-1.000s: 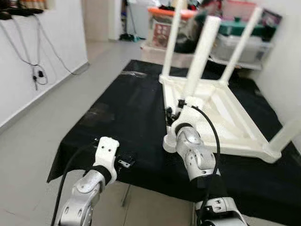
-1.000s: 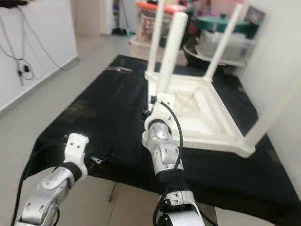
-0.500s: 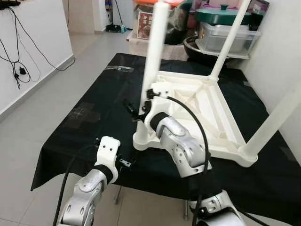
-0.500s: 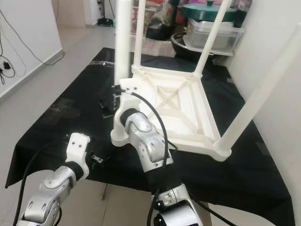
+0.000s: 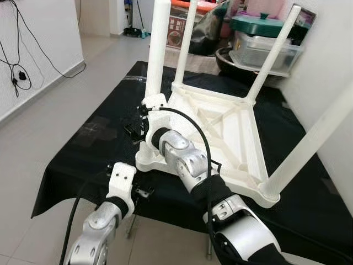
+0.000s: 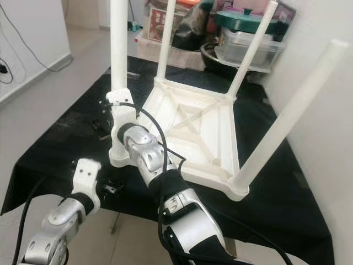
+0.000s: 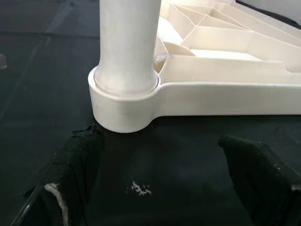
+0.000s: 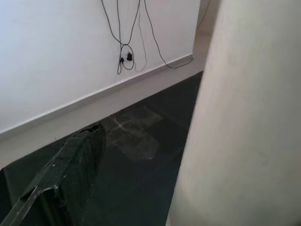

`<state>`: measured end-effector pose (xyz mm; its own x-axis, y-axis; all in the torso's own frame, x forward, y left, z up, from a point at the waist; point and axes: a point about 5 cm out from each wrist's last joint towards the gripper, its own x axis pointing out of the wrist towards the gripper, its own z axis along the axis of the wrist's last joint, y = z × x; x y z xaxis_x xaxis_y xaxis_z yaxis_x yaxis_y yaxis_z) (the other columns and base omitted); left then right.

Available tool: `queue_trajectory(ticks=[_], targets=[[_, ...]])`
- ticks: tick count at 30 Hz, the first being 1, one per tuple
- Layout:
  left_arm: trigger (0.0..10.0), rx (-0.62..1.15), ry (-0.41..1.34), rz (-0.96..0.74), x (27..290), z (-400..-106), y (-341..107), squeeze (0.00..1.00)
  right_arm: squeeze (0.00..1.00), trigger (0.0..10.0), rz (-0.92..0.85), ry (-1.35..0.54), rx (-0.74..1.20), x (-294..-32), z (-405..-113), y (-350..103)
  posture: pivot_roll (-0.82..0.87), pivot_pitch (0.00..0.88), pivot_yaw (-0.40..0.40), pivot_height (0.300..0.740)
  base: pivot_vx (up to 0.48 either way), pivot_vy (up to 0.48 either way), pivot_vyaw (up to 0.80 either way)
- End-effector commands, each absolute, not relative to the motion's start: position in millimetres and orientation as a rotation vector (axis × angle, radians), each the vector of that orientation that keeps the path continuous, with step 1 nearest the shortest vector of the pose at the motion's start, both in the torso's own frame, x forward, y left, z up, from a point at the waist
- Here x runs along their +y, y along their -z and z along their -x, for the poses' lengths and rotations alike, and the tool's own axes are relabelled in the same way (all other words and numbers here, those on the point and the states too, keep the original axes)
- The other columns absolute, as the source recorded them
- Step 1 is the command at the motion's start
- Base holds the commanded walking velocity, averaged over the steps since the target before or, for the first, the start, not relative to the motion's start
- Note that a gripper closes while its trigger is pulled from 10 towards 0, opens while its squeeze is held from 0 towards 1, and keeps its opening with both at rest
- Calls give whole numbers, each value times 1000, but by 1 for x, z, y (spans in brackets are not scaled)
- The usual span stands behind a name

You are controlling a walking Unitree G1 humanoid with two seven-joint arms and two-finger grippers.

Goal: Building children table

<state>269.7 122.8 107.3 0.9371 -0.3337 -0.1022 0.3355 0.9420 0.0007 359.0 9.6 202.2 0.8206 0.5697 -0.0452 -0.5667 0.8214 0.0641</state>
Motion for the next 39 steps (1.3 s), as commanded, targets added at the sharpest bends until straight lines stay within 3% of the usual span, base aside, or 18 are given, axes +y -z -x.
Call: queue_trajectory(ticks=[1, 3, 5, 8, 17, 19, 20, 21, 24, 29, 30, 31, 32, 39], targets=[[10000, 100, 360, -22, 118, -269, -107, 0, 1000, 10000, -82, -585, 114, -11, -355, -183, 87, 0, -133, 740, 0, 0, 0], [10000, 100, 360, -22, 118, -269, -107, 0, 1000, 10000, -82, -585, 114, -11, -355, -183, 87, 0, -133, 740, 0, 0, 0], [10000, 104, 382, -26, 117, -272, -107, 0, 1000, 10000, -113, -535, 46, -55, -346, -184, 44, 0, -100, 740, 0, 0, 0], [10000, 109, 394, -28, 118, -273, -106, 0, 1000, 10000, -126, -511, -21, -78, -333, -194, 16, 0, -82, 740, 0, 0, 0], [10000, 120, 418, -28, 114, -270, -104, 0, 1000, 10000, -118, -429, -210, -103, -312, -228, -10, 0, -57, 740, 0, 0, 0], [10000, 122, 419, -29, 115, -269, -103, 0, 1000, 10000, -71, -340, -309, -115, -314, -245, -13, 0, -54, 740, 0, 0, 0], [10000, 125, 418, -30, 116, -270, -103, 0, 1000, 10000, 25, -242, -482, -126, -314, -275, -13, 0, -48, 740, 0, 0, 0], [10000, 125, 418, -30, 116, -270, -103, 0, 1000, 10000, 25, -242, -482, -126, -314, -275, -13, 0, -48, 740, 0, 0, 0], [10000, 127, 419, -34, 115, -271, -102, 0, 1000, 10000, 295, -28, -804, -141, -310, -328, -6, 0, -49, 740, 0, 0, 0], [10000, 123, 419, -35, 114, -272, -103, 0, 1000, 10000, 419, 125, -862, -153, -314, -339, 4, 0, -59, 740, 0, 0, 0], [10000, 121, 409, -36, 117, -272, -104, 0, 361, 10000, 484, 309, -884, -172, -314, -349, 16, 0, -71, 740, 0, 0, 0], [10000, 121, 409, -36, 117, -272, -104, 0, 361, 10000, 484, 309, -884, -172, -314, -349, 16, 0, -71, 740, 0, 0, 0], [10000, 120, 401, -36, 119, -272, -103, 0, 4, 10000, 531, 466, -915, -188, -311, -357, 19, 0, -73, 740, 0, 0, 0], [10000, 126, 398, -33, 119, -269, -101, 0, 0, 10000, 630, 839, -878, -241, -299, -367, 20, 0, -67, 740, 0, 0, 0]])
